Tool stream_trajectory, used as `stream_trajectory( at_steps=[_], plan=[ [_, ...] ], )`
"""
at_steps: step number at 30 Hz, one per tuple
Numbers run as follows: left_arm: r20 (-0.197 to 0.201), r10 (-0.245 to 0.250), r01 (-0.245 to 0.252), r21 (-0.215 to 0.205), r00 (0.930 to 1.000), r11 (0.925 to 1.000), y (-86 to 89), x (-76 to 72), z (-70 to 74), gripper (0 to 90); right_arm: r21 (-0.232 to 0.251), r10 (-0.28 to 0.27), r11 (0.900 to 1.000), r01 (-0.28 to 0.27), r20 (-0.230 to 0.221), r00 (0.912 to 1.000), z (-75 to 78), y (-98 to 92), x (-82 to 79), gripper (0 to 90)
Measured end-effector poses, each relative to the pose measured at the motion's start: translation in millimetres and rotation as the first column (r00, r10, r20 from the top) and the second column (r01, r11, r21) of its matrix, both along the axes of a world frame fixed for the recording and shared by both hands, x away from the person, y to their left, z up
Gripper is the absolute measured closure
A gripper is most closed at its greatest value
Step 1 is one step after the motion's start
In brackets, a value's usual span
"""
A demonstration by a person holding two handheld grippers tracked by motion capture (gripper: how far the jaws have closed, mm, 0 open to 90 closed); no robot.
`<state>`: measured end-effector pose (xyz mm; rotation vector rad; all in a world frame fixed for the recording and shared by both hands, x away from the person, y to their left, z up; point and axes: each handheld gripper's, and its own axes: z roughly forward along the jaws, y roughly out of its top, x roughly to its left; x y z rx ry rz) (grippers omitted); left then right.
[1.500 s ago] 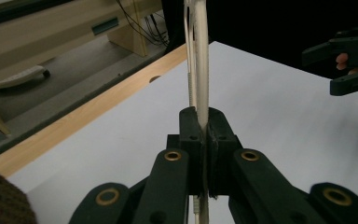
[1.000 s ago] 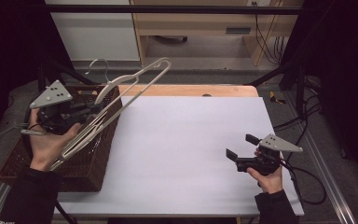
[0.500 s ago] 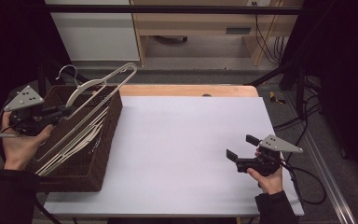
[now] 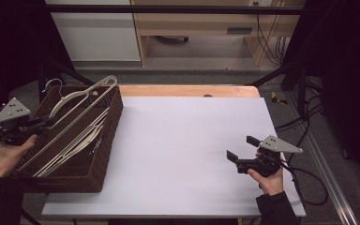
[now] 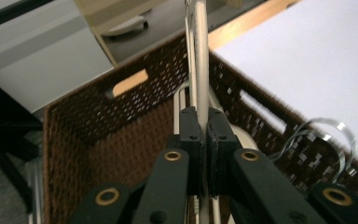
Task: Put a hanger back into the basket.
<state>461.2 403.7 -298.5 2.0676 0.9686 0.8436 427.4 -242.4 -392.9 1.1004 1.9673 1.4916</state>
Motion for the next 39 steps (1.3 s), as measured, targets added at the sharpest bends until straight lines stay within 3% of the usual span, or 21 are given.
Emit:
stream_trajectory(
  at_steps=[3, 7, 10, 16, 21, 23, 24, 27, 28, 29, 30, 32, 35, 39],
  plan=[
    [-0.023, 0.000, 0.001, 0.040, 0.9997, 0.9992, 3.8, 0.9, -9.4, 86.9, -0.002, -0.002, 1.000, 0.002, 0.000, 1.0000, -0.8, 1.1, 0.7, 3.6],
    [-0.023, -0.017, 0.018, 0.065, 0.9996, 0.9977, 0.6, 2.9, -17.2, 86.9, -0.006, 0.000, 1.000, 0.000, -0.002, 1.0000, -1.4, 1.8, 1.3, 3.4],
    [-0.041, 0.001, 0.005, 0.137, 0.9991, 0.9906, -4.5, 8.9, -30.1, 86.9, -0.004, 0.003, 1.000, -0.003, -0.001, 1.0000, -1.2, 1.6, 1.0, 3.4],
    [-0.072, 0.028, -0.015, 0.181, 0.9970, 0.9834, -6.1, 12.6, -53.1, 86.8, -0.014, 0.009, 1.000, -0.009, -0.004, 0.9999, -2.3, 2.2, 1.4, 3.4],
    [-0.062, 0.031, -0.022, 0.144, 0.9976, 0.9893, -3.3, 11.4, -62.7, 86.8, -0.012, 0.007, 1.000, -0.007, -0.004, 1.0000, -2.4, 2.7, 1.3, 3.5],
    [-0.099, 0.037, -0.022, 0.152, 0.9944, 0.9881, 0.1, 11.2, -69.6, 86.6, -0.010, 0.008, 1.000, -0.008, -0.001, 1.0000, -2.3, 2.7, 1.2, 3.6],
    [-0.099, 0.037, -0.022, 0.152, 0.9944, 0.9881, 0.1, 11.2, -69.6, 86.5, -0.010, 0.008, 1.000, -0.008, -0.001, 1.0000, -2.3, 2.7, 1.2, 3.6],
    [-0.145, 0.053, -0.028, 0.171, 0.9879, 0.9849, 1.9, 11.5, -75.8, 85.8, -0.009, 0.006, 1.000, -0.006, -0.003, 1.0000, -2.8, 3.6, 1.5, 3.6],
    [-0.176, 0.041, -0.014, 0.152, 0.9834, 0.9882, 2.1, 13.3, -75.0, 84.3, -0.007, 0.005, 1.000, -0.005, -0.004, 1.0000, -3.0, 4.1, 1.7, 3.6],
    [-0.176, 0.041, -0.014, 0.152, 0.9834, 0.9882, 2.1, 13.3, -75.0, 82.8, -0.007, 0.005, 1.000, -0.005, -0.004, 1.0000, -3.0, 4.1, 1.7, 3.6],
    [-0.210, 0.051, -0.020, 0.149, 0.9763, 0.9886, 0.1, 15.2, -74.6, 82.8, -0.008, 0.005, 1.000, -0.005, -0.007, 1.0000, -3.1, 4.3, 1.6, 3.6],
    [-0.238, 0.052, -0.016, 0.153, 0.9698, 0.9881, -3.9, 16.8, -75.9, 77.4, -0.009, 0.010, 1.000, -0.010, -0.008, 0.9999, -3.3, 4.8, 1.5, 3.6],
    [-0.239, 0.056, -0.016, 0.166, 0.9694, 0.9859, -6.8, 15.4, -74.9, 74.7, -0.008, 0.006, 1.000, -0.006, -0.006, 1.0000, -3.1, 4.5, 1.4, 3.6],
    [-0.233, 0.026, -0.003, 0.098, 0.9721, 0.9952, -6.8, 9.8, -67.1, 66.6, -0.003, 0.009, 1.000, -0.009, -0.003, 1.0000, -2.2, 4.1, 0.7, 3.7]
  ],
)
